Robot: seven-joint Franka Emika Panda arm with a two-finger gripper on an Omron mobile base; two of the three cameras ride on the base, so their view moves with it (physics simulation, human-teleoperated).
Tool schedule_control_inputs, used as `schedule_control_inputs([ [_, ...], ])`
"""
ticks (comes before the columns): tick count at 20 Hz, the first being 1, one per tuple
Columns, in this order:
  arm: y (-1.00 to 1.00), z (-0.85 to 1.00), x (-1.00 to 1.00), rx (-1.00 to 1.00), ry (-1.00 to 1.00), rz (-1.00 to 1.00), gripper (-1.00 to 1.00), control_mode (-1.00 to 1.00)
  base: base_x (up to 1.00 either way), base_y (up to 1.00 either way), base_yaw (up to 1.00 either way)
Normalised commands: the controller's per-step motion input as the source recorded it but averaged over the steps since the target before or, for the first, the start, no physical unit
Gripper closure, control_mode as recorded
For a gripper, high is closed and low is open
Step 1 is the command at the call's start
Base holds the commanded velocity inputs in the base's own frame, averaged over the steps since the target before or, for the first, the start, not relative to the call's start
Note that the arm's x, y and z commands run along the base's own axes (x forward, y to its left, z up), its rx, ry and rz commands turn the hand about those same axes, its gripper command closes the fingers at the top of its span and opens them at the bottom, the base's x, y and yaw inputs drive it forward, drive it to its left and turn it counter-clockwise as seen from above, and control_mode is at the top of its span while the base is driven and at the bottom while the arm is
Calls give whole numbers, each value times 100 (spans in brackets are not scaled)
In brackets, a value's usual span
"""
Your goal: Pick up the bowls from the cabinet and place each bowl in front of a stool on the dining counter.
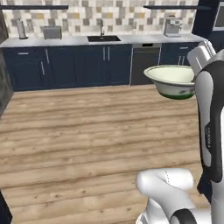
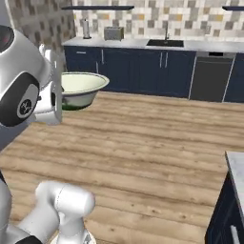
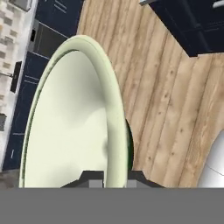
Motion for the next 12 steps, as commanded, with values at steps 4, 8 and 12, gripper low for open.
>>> schedule_control_inputs([
  [4,0,0,0,0,0,0,100,100,1,28,-70],
  [8,0,0,0,0,0,0,100,100,3,38,-66],
  [12,0,0,0,0,0,0,100,100,39,85,-49],
])
